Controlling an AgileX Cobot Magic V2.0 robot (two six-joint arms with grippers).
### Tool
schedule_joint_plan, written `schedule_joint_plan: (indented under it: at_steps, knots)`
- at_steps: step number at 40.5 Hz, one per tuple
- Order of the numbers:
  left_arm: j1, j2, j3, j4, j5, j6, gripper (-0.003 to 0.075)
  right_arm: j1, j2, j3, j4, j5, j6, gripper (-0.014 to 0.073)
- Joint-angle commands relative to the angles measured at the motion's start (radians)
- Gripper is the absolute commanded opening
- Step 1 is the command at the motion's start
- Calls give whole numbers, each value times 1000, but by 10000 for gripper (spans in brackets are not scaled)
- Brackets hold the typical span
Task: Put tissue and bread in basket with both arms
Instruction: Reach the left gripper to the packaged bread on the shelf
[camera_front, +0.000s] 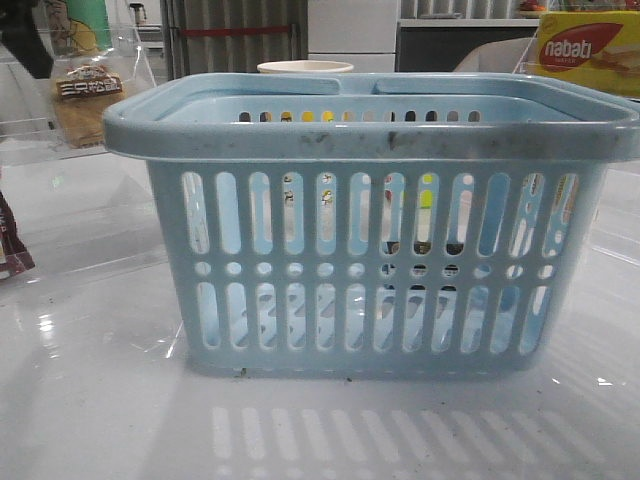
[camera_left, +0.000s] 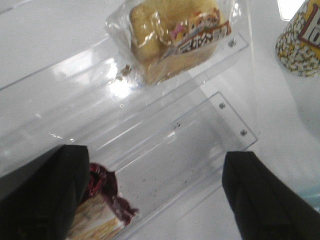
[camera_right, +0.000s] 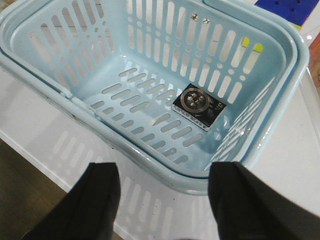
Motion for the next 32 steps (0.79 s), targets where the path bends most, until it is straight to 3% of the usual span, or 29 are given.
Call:
schedule_joint_plan:
  at_steps: [1, 14, 20, 26, 32]
  knots:
    - [27, 24, -107, -99, -63, -1, 601, 1, -5, -28, 4, -63, -10, 499]
    - [44, 197, -283, -201, -93, 0, 598, 1, -5, -28, 4, -63, -10, 499]
    - [54, 249, -328, -278, -118, 0, 560, 1, -5, -28, 4, -63, -10, 499]
    - [54, 264, -337, -282, -129, 0, 460, 1, -5, -28, 4, -63, -10, 499]
    - [54, 265, -337, -282, -136, 0, 298, 1, -5, -28, 4, -63, -10, 499]
